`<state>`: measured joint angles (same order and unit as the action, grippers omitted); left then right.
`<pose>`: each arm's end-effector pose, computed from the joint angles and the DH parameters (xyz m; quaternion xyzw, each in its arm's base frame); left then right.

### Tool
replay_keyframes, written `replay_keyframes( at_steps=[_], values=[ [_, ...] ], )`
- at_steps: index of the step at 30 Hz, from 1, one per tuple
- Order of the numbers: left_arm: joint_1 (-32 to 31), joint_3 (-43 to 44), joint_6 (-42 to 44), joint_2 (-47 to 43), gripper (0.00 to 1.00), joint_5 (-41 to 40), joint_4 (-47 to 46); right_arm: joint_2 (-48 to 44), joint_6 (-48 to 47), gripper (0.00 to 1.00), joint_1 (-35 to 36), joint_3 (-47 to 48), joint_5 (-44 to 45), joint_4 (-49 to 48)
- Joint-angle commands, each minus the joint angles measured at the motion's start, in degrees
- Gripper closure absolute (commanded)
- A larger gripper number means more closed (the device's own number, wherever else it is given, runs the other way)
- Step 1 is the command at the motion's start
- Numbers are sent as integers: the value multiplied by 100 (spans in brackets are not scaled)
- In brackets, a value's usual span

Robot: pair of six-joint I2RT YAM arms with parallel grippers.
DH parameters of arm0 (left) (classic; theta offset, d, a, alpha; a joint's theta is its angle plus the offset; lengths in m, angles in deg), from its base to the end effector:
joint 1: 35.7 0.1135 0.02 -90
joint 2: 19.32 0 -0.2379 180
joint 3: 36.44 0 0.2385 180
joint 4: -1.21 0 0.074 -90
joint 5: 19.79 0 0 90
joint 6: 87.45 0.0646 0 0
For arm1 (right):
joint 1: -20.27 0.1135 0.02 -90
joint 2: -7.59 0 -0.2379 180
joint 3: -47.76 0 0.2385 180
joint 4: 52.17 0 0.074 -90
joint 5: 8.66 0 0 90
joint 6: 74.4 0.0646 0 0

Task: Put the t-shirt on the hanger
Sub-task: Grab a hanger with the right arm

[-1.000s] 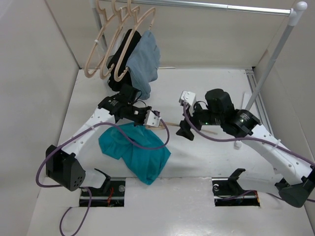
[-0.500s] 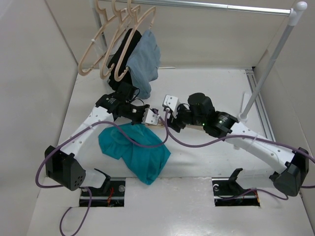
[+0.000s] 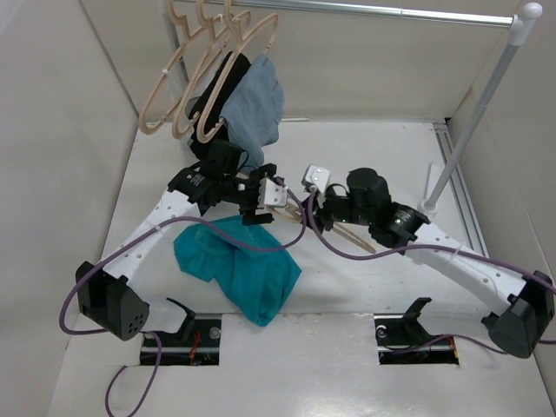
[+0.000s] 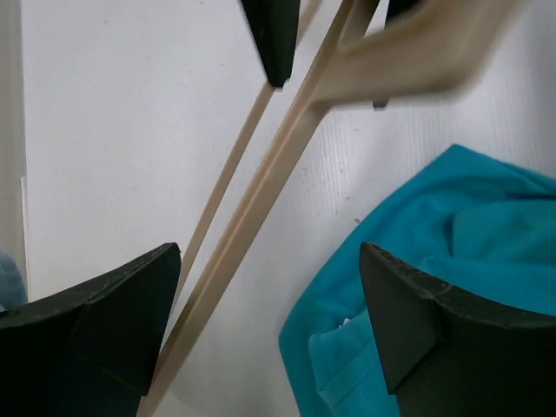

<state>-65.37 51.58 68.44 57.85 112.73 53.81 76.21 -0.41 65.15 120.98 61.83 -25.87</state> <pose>0.2322 -0.1825 0.3094 0.7295 0.4618 -0.1961 0.4649 0.1948 0.2244 0.3043 -0.4953 0.6550 0.2737 0.5008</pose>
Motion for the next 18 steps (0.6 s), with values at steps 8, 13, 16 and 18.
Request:
replay_keyframes(
  at_steps=[8, 13, 16, 18],
  values=[
    [-12, -936, -2527, -1255, 0, -832, -1736, -1175, 845, 100, -779, -1092, -537, 92],
    [-12, -1078, -2006, -1416, 0, -1474, -329, -1648, 906, 100, -779, -1277, -405, 645],
    [-12, -1218, -1352, -1152, 0, -1992, 660, -1965, 959, 100, -832, -1330, -238, 752],
    [-12, -1429, -1052, -897, 0, -2519, 1041, -2080, 959, 100, -832, -1330, -176, 901]
  ],
)
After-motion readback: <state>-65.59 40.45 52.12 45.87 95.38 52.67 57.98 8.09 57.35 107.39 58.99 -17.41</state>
